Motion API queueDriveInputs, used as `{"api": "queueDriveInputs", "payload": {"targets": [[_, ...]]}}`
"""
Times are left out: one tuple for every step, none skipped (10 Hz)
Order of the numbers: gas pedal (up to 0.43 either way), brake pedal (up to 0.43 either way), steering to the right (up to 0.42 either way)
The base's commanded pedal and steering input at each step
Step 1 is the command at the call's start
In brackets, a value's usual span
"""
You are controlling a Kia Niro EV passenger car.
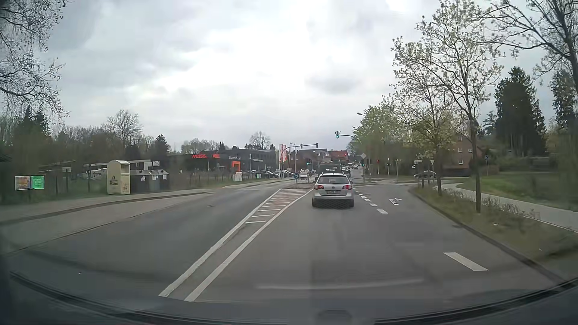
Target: Follow the waypoints while adhering to traffic rules and regulations
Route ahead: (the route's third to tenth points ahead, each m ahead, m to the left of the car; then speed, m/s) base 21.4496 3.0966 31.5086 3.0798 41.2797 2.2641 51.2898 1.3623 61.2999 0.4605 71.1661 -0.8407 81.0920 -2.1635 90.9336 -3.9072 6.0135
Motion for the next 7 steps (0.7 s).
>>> {"api": "queueDriveInputs", "payload": {"targets": [[0.157, 0.0, 0.028], [0.157, 0.0, 0.028], [0.169, 0.006, 0.027], [0.169, 0.0, 0.026], [0.177, 0.0, 0.021], [0.197, 0.0, 0.016], [0.197, 0.0, 0.016]]}}
